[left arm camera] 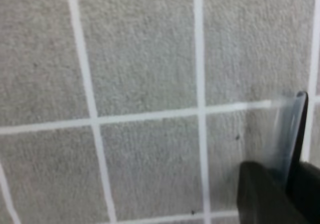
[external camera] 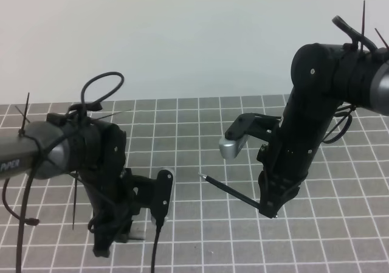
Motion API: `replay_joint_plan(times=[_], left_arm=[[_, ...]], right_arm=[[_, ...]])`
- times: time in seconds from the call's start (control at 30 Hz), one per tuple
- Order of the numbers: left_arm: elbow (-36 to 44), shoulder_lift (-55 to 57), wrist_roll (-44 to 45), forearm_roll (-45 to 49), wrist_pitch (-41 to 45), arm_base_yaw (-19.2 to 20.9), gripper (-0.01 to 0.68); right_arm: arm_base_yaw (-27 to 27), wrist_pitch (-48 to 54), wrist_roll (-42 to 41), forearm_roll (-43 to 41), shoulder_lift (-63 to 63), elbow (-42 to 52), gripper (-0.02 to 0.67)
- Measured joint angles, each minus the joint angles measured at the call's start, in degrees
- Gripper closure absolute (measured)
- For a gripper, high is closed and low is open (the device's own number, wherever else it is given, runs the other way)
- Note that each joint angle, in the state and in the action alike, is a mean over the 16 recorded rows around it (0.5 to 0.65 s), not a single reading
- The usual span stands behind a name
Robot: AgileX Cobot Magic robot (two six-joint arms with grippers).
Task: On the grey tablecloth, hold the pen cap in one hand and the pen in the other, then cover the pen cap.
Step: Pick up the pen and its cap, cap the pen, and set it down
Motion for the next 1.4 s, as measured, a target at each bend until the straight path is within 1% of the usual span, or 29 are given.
replay_joint_plan(times=[0.1,0.33,0.47,0.57,0.77,1.07,1.23,1.4], left_arm=[[0.0,-1.9,-0.2,2.2,-0.2,-0.3,0.67],[0.6,-9.6,-1.7,6.2,-2.4,-0.8,0.672],[2.7,-15.6,-2.6,7.3,-5.5,-0.9,0.672],[5.7,-20.7,-3.2,8.1,-9.2,-0.9,0.672],[15.6,-31.2,-3.5,10.2,-20.5,-0.9,0.672],[35.8,-45.1,-1.9,13.7,-45.8,-1.0,0.672],[44.2,-49.8,-1.4,14.9,-56.6,-1.8,0.672],[48.6,-52.2,-1.8,15.6,-62.4,-3.6,0.672]], right_arm=[[0.0,0.0,-0.1,0.0,0.0,0.0,0.648],[0.0,0.0,2.4,-0.2,-1.3,0.0,0.652],[0.0,0.0,5.0,-0.4,-3.1,-0.1,0.652],[0.0,-0.4,7.4,-0.5,-5.0,0.1,0.648],[0.0,0.0,10.9,-0.2,-9.6,2.5,0.644],[1.0,0.0,12.0,2.7,-15.6,11.6,0.644],[4.1,0.0,12.1,4.6,-17.7,16.3,0.648],[8.8,-0.4,12.4,6.0,-19.0,18.8,0.652]])
